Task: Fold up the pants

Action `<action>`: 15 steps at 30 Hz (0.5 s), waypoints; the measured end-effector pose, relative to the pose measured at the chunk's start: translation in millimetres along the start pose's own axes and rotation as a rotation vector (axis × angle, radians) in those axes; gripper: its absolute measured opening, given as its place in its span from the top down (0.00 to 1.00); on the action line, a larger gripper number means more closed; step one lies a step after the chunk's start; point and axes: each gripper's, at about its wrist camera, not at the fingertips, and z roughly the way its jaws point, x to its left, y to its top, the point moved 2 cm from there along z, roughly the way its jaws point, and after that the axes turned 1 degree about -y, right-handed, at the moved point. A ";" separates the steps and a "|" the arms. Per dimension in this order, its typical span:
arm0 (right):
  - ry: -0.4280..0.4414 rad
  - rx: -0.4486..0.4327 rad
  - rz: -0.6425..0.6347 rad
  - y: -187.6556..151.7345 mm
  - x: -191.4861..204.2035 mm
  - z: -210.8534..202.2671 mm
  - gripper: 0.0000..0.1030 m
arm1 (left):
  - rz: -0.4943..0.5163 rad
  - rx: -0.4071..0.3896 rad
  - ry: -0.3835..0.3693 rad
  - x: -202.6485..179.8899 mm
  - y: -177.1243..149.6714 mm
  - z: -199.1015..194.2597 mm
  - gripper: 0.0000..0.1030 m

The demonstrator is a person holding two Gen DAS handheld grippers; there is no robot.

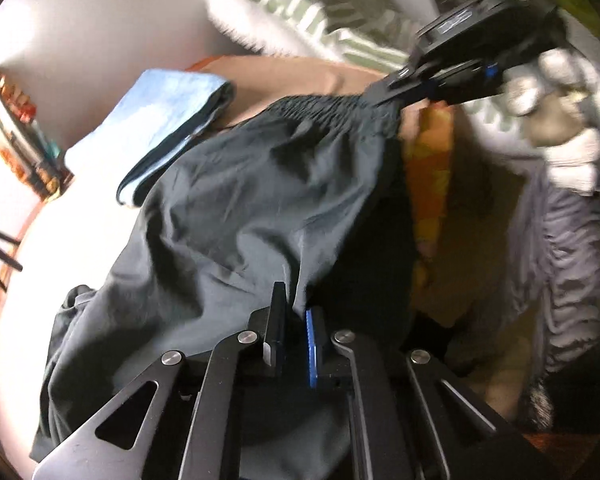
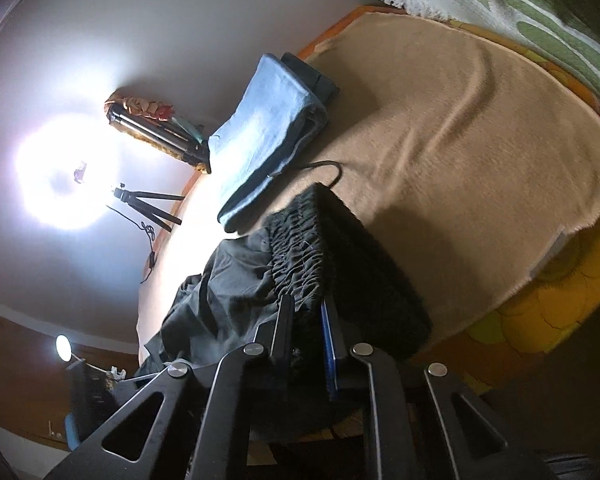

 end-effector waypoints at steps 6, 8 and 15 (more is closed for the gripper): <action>-0.075 0.038 0.001 -16.5 -25.8 9.0 0.90 | 0.061 0.052 -0.100 -40.5 -4.5 14.3 0.94; -0.117 0.049 -0.014 -20.9 -32.9 14.9 0.90 | 0.080 0.075 -0.105 -48.5 -5.5 25.6 0.94; -0.189 0.013 -0.178 -5.8 -26.9 5.5 0.40 | 0.072 0.115 -0.110 -52.0 -5.9 45.7 0.94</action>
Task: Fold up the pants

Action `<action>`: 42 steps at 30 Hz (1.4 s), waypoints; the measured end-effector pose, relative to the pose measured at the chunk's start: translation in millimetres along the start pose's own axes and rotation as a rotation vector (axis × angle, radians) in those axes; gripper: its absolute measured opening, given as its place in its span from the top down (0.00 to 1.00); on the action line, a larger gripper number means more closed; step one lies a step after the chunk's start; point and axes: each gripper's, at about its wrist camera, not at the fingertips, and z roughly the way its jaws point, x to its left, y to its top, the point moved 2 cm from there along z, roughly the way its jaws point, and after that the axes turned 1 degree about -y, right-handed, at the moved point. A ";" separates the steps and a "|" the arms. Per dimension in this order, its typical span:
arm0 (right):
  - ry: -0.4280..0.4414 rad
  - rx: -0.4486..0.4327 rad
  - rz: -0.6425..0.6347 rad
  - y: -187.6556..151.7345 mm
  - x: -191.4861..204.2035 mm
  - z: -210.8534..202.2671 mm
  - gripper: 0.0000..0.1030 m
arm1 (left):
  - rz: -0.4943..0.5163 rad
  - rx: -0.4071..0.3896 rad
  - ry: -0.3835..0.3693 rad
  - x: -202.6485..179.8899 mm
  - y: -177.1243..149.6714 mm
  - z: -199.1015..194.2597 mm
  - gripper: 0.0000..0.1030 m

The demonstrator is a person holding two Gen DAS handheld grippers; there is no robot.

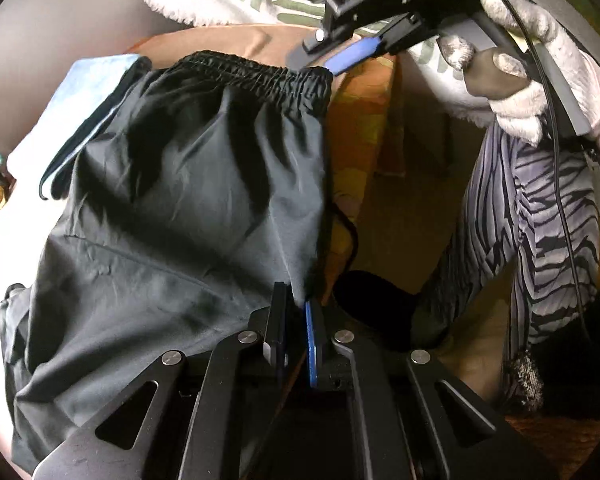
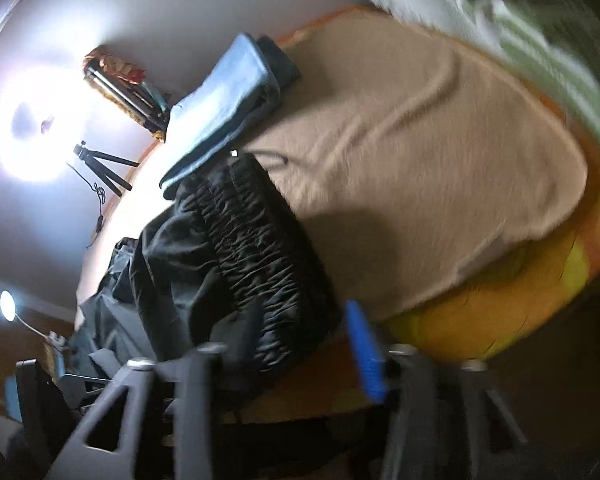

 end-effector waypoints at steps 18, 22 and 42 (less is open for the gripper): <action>0.128 0.119 -0.038 2.6 3.3 40.7 0.55 | -0.054 -0.009 -0.025 10.5 -8.8 6.6 0.94; 0.189 0.101 0.010 -0.8 3.8 35.0 0.77 | -0.075 -0.018 -0.028 15.6 -10.4 2.5 0.93; -0.121 -0.334 -0.064 60.0 -0.7 -93.7 0.89 | -0.583 -0.218 0.292 182.6 -159.9 -171.5 0.59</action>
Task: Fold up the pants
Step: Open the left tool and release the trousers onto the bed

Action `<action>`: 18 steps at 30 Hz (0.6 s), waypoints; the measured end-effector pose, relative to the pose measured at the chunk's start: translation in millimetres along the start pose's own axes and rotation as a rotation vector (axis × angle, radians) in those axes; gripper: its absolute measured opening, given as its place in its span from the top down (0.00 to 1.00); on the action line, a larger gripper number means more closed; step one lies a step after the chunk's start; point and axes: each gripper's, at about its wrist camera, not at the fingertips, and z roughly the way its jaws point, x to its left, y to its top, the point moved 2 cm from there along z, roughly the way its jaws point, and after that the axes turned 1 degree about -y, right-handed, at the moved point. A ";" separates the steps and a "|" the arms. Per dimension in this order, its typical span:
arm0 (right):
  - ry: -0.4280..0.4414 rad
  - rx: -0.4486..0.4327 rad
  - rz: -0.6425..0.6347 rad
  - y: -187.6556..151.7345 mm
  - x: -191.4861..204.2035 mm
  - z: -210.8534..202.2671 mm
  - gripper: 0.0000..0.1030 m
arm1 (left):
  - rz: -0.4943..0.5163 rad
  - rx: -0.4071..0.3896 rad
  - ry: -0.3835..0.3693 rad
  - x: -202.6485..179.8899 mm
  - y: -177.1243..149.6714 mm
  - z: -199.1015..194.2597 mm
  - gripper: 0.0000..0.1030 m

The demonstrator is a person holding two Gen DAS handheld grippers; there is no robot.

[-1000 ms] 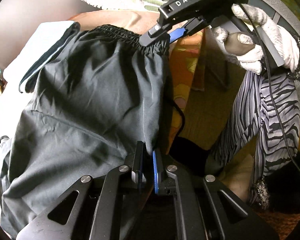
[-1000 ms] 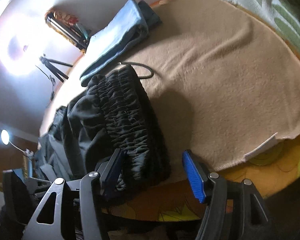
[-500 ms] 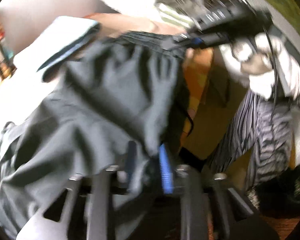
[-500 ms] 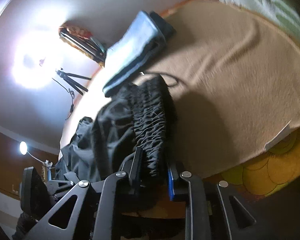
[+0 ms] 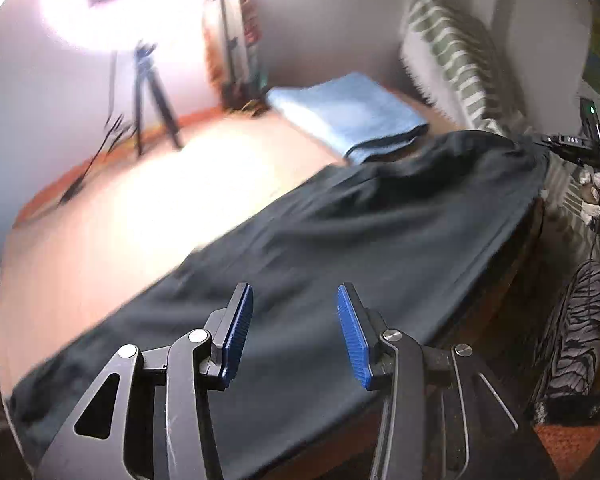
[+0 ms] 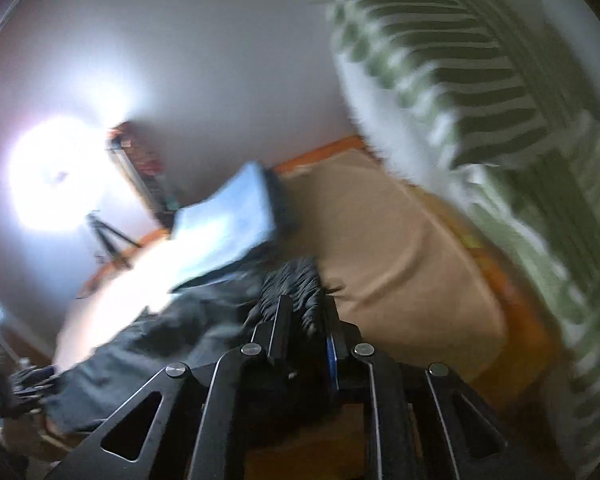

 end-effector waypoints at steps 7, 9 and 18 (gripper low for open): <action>-0.037 0.180 0.016 -42.3 -22.4 40.4 0.83 | -0.045 0.052 0.035 16.8 -40.0 1.1 0.59; -0.059 0.212 -0.006 -46.3 -20.4 44.2 0.65 | -0.082 0.041 0.054 26.7 -47.2 -7.1 0.59; -0.179 0.091 -0.228 -39.2 37.9 9.7 0.43 | -0.418 -0.042 0.268 131.8 -130.2 -82.6 0.59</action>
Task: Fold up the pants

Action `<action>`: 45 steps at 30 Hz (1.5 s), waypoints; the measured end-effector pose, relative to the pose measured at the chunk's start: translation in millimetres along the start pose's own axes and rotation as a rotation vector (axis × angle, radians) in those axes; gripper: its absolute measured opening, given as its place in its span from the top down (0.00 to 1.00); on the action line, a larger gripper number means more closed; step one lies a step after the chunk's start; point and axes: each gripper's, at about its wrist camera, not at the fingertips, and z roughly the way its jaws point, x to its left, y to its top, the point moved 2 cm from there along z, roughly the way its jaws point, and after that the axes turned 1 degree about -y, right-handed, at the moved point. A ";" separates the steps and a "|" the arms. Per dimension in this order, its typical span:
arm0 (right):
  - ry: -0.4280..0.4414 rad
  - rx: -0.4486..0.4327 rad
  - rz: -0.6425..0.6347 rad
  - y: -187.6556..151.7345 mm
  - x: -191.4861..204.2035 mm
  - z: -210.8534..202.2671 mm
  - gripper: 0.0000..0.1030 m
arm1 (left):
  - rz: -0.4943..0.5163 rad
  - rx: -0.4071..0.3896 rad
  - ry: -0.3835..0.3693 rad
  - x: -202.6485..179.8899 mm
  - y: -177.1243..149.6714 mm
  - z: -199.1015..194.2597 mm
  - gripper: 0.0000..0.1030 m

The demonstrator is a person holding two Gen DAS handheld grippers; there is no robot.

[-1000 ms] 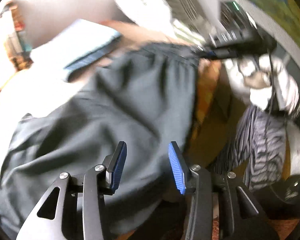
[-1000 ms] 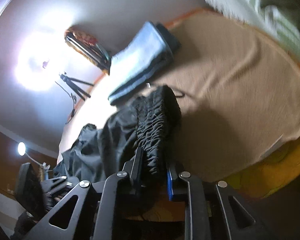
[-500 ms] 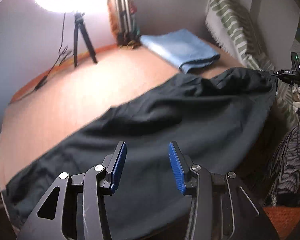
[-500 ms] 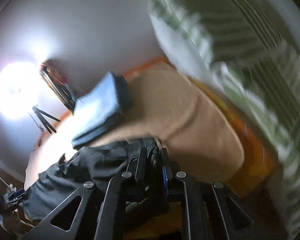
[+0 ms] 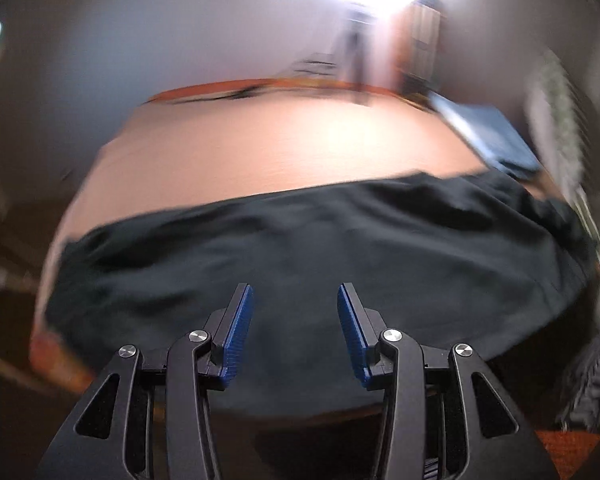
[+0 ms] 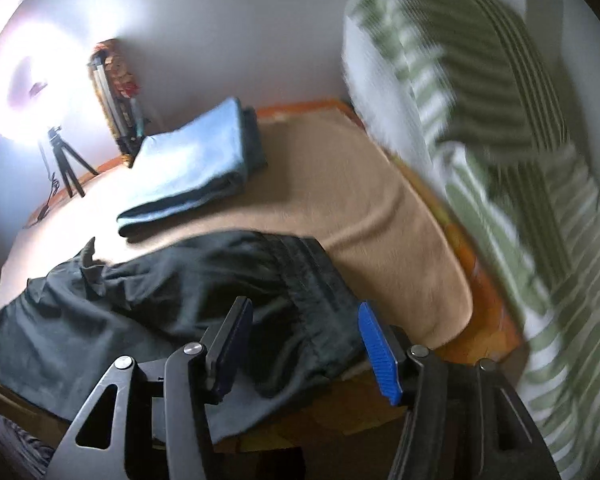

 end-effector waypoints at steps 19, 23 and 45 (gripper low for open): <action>0.601 0.073 -0.490 47.4 351.0 19.2 0.43 | -0.315 -0.017 0.155 169.0 -48.7 4.5 0.59; 0.691 0.118 -0.582 42.6 433.4 33.0 0.43 | -0.297 -0.029 0.141 166.2 -43.0 13.8 0.59; 0.991 0.298 -1.118 -92.6 781.9 65.5 0.44 | -0.328 -0.069 0.159 173.8 -51.9 30.7 0.60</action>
